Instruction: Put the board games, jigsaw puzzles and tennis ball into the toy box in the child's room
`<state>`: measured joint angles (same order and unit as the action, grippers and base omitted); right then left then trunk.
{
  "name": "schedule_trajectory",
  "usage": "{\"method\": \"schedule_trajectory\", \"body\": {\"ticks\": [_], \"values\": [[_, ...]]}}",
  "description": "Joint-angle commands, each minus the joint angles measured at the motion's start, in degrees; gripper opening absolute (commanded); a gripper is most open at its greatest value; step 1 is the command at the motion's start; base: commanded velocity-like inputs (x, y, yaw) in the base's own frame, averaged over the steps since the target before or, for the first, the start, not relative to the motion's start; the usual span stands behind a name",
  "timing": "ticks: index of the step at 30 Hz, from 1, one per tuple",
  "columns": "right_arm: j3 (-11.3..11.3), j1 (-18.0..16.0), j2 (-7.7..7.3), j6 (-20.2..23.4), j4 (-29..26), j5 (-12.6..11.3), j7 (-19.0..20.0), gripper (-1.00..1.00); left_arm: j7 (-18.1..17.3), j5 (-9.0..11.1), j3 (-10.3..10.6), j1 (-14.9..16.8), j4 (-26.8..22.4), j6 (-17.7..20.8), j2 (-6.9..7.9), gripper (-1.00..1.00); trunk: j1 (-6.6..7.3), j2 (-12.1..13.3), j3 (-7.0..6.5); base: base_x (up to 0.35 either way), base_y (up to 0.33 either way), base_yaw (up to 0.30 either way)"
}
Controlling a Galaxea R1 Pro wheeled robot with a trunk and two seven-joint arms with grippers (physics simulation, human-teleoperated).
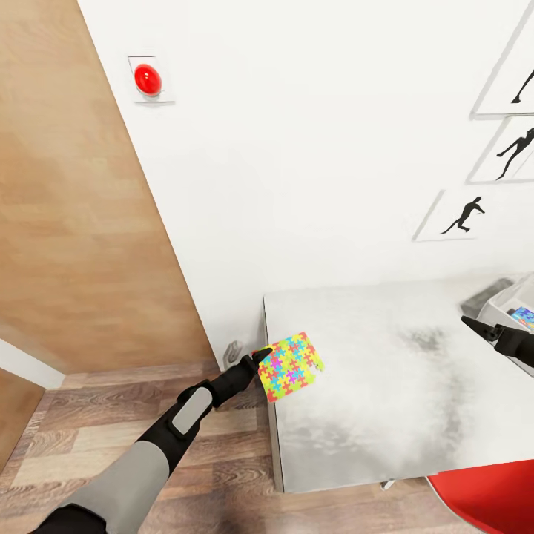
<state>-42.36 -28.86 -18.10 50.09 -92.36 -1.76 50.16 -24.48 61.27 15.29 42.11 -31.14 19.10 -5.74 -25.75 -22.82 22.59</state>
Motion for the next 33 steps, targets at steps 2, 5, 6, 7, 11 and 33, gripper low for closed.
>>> {"method": "schedule_trajectory", "body": {"ticks": [2, 5, 6, 7, 11, 33], "values": [[-0.06, -0.06, -0.01, 0.43, -0.02, -0.17, 0.12, 1.0, -0.04, 0.54, 0.09, 0.07, 0.02, 0.32, 0.02, 1.0, -0.03, -0.1, 0.09, 0.0, 0.0, 0.0], [-0.07, -0.06, -0.01, 0.44, -0.02, -0.17, 0.12, 1.0, -0.04, 0.53, 0.09, 0.1, 0.04, 0.32, 0.02, 1.0, -0.03, -0.1, 0.09, 0.0, 0.0, 0.0], [-0.07, -0.06, -0.01, 0.44, -0.02, -0.17, 0.12, 1.0, -0.04, 0.53, 0.09, 0.12, 0.04, 0.32, 0.02, 1.0, -0.03, -0.1, 0.09, 0.0, 0.0, -0.005], [-0.07, -0.06, -0.01, 0.44, -0.02, -0.17, 0.12, 1.0, -0.04, 0.53, 0.09, 0.12, 0.04, 0.32, 0.02, 1.0, -0.03, -0.1, 0.09, 0.0, 0.0, -0.005], [-0.04, -0.06, -0.01, 0.45, -0.02, -0.17, 0.12, 1.0, -0.04, 0.52, 0.09, 0.14, 0.03, 0.32, 0.03, 1.0, -0.03, -0.1, 0.09, 0.0, 0.0, -0.038], [0.0, -0.06, 0.0, 0.41, -0.02, -0.17, 0.12, 1.0, -0.08, 0.6, 0.02, 0.13, 0.02, -0.65, 0.1, -1.0, -0.03, -0.1, 0.09, 0.0, 0.0, -0.094]]}}
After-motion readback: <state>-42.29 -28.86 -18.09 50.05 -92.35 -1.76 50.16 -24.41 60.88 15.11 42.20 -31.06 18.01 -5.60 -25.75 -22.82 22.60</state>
